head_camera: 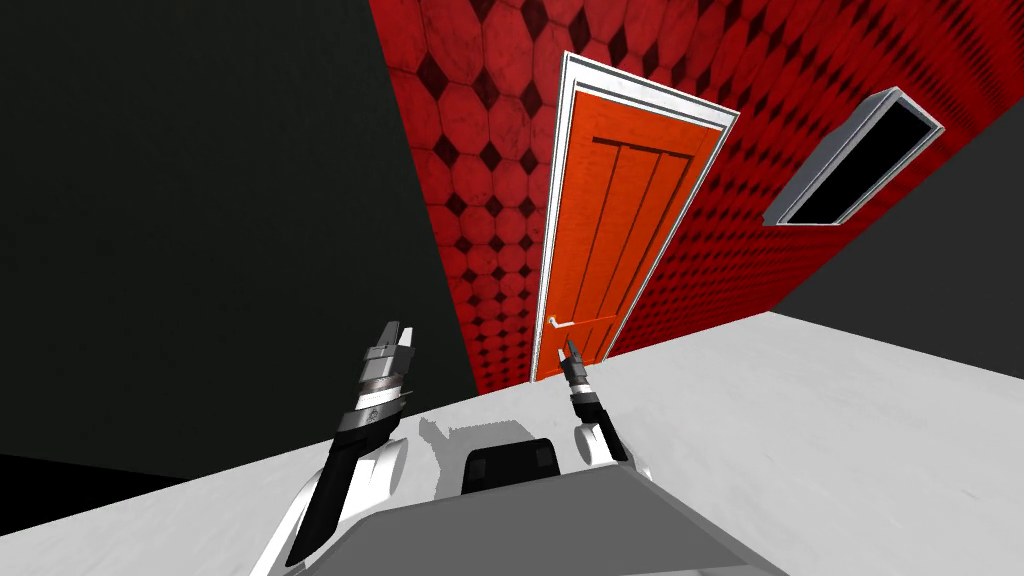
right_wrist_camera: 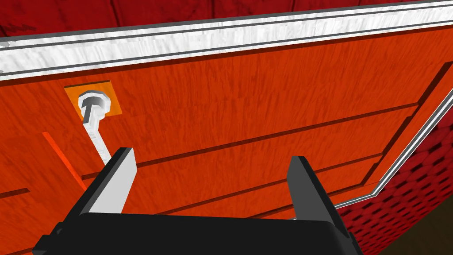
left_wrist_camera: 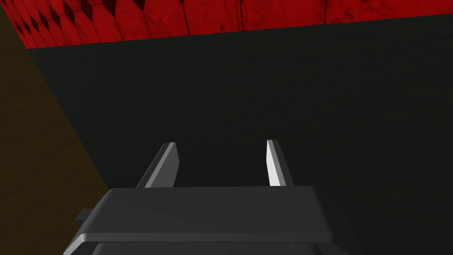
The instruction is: Pull the door open
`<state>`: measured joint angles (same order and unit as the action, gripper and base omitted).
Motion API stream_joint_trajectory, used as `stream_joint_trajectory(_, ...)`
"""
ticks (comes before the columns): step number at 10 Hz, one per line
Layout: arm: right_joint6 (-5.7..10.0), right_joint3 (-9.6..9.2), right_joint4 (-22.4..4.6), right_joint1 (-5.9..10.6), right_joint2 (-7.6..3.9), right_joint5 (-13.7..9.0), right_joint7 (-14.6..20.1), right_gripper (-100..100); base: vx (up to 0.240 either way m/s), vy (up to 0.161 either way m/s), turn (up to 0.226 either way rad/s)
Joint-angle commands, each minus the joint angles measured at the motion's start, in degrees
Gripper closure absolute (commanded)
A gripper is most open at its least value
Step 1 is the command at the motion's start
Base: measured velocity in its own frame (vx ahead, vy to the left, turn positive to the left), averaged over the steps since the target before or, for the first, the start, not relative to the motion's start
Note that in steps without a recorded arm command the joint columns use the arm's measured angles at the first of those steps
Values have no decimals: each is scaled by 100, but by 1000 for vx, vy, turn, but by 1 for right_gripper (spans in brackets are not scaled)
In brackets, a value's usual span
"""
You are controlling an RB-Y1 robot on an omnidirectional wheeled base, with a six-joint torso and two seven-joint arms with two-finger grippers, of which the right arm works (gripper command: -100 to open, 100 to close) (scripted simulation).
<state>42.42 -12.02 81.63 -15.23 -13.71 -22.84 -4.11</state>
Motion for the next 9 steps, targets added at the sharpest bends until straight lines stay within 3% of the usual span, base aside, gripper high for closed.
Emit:
stream_joint_trajectory(1,40,-47,-286,97,-58,-103,-6,-100,38,-79,126)
stream_joint_trajectory(4,149,-125,-801,236,-183,-272,13,-100,23,-91,133)
stream_joint_trajectory(5,149,-125,-849,236,-183,-272,13,-100,13,-58,72)
stream_joint_trajectory(6,203,-164,-1094,305,-245,-355,22,-100,19,-59,135)
stream_joint_trajectory(7,203,-164,-1099,305,-245,-355,22,-100,16,-55,67)
stream_joint_trajectory(9,301,-234,-1502,431,-357,-507,39,-100,16,-90,174)
